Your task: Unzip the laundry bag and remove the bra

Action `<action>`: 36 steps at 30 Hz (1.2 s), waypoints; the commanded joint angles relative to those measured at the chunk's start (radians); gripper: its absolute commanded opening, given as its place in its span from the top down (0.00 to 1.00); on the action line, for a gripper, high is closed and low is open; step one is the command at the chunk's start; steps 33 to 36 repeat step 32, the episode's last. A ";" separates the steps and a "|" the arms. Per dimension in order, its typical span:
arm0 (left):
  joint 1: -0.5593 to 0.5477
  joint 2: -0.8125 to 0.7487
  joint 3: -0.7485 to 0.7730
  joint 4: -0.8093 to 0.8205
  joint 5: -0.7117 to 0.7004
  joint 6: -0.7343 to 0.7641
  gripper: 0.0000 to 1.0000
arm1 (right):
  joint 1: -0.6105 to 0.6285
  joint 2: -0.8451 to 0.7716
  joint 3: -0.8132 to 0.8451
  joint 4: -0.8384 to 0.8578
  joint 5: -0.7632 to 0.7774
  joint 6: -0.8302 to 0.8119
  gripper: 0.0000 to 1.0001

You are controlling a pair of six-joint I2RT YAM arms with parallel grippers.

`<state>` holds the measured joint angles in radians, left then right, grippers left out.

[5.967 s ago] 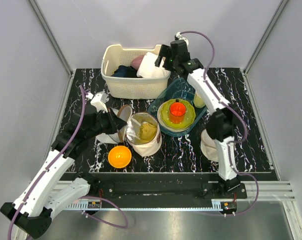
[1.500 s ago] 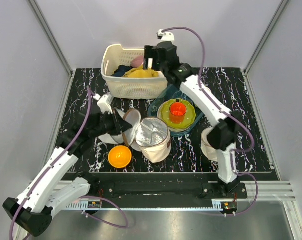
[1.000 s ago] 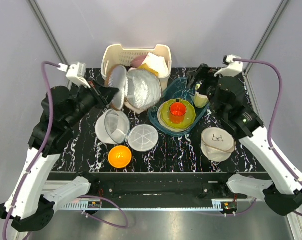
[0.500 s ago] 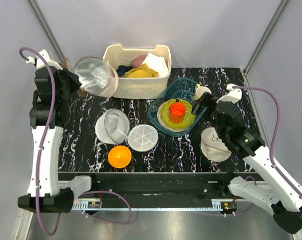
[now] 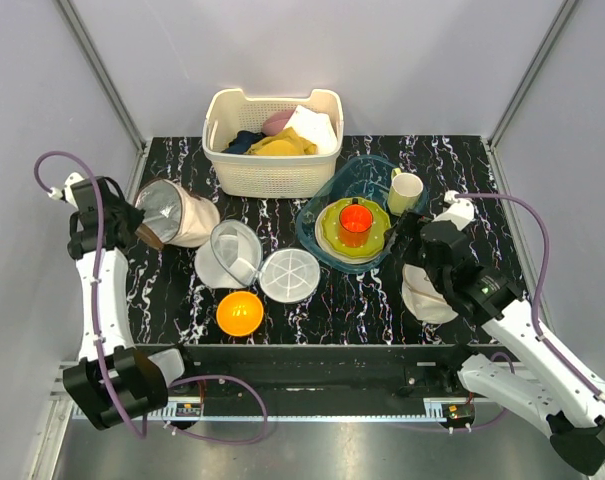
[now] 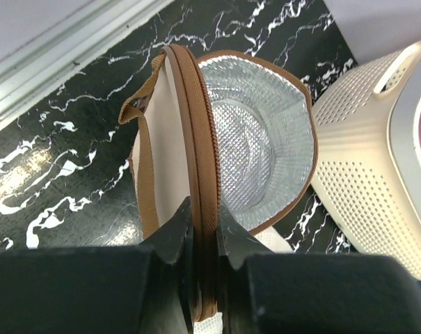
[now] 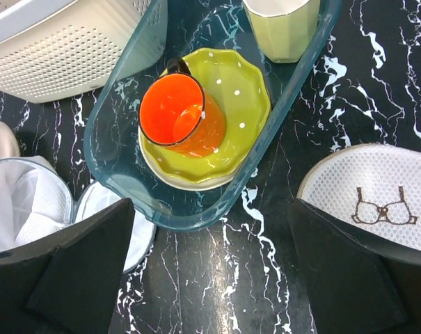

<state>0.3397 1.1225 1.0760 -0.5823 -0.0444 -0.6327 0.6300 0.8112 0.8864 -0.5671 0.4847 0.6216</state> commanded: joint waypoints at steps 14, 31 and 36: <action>0.024 -0.171 0.099 -0.004 0.064 0.034 0.01 | -0.003 0.166 0.131 -0.126 0.029 0.035 0.00; -0.329 -0.412 -0.132 -0.134 0.121 0.064 0.01 | -0.003 0.230 0.144 -0.175 0.080 0.055 0.00; -0.334 -0.414 -0.140 -0.139 0.118 0.062 0.01 | -0.004 0.230 0.141 -0.177 0.080 0.058 0.00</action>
